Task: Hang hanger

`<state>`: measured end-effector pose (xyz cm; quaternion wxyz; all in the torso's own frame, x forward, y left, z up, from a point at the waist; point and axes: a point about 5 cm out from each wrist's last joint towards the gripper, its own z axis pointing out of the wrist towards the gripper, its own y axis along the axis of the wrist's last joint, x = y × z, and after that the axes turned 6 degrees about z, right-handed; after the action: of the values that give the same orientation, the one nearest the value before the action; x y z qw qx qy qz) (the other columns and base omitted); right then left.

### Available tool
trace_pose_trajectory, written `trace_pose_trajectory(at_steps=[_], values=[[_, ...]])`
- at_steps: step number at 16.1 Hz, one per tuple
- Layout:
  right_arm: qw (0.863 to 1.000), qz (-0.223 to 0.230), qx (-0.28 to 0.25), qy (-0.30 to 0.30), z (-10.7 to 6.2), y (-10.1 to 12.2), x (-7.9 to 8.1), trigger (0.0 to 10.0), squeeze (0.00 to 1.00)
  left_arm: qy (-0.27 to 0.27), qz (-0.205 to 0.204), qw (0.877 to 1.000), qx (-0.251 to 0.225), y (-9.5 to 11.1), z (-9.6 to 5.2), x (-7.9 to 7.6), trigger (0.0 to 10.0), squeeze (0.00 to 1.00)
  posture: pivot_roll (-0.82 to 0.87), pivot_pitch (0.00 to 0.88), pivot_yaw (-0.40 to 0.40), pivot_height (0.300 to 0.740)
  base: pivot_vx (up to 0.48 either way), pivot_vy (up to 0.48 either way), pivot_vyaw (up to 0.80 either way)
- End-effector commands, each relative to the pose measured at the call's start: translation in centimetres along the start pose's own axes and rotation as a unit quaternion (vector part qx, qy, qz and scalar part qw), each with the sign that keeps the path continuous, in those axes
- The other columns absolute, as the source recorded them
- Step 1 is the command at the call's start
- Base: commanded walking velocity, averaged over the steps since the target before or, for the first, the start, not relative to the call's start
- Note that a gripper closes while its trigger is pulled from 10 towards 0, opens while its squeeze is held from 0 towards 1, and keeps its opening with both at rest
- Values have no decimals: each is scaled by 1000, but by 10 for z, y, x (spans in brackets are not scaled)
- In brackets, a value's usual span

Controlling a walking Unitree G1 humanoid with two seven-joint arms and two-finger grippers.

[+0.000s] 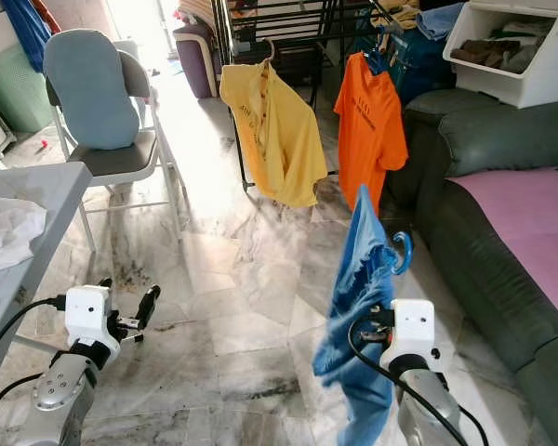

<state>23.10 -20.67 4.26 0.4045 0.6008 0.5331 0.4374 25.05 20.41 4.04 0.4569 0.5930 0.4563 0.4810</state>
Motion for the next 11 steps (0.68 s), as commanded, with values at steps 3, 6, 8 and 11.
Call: trace_pose_trajectory(at_steps=[3, 6, 8, 11], values=[[999, -4, -34, -8, 8, 18, 4, 10000, 0, -15, -8, 1000, -18, 11, 6, -2, 10000, 0, -160, 0, 38, 740, 0, 0, 0], [999, 7, -35, -33, 12, 21, -4, 10000, 0, -24, -7, 999, -22, 16, 13, -3, 10000, 0, -165, 0, 46, 740, 298, 0, 0], [999, 5, -36, -34, 12, 21, -4, 10000, 0, -21, -7, 999, -25, 19, 14, 0, 10000, 0, -165, 0, 43, 740, 323, 0, 0], [999, 6, -37, -34, 12, 22, 0, 10000, 0, -19, -18, 999, -21, 17, 13, -1, 10000, 0, -164, 0, 40, 740, 346, 0, 0]])
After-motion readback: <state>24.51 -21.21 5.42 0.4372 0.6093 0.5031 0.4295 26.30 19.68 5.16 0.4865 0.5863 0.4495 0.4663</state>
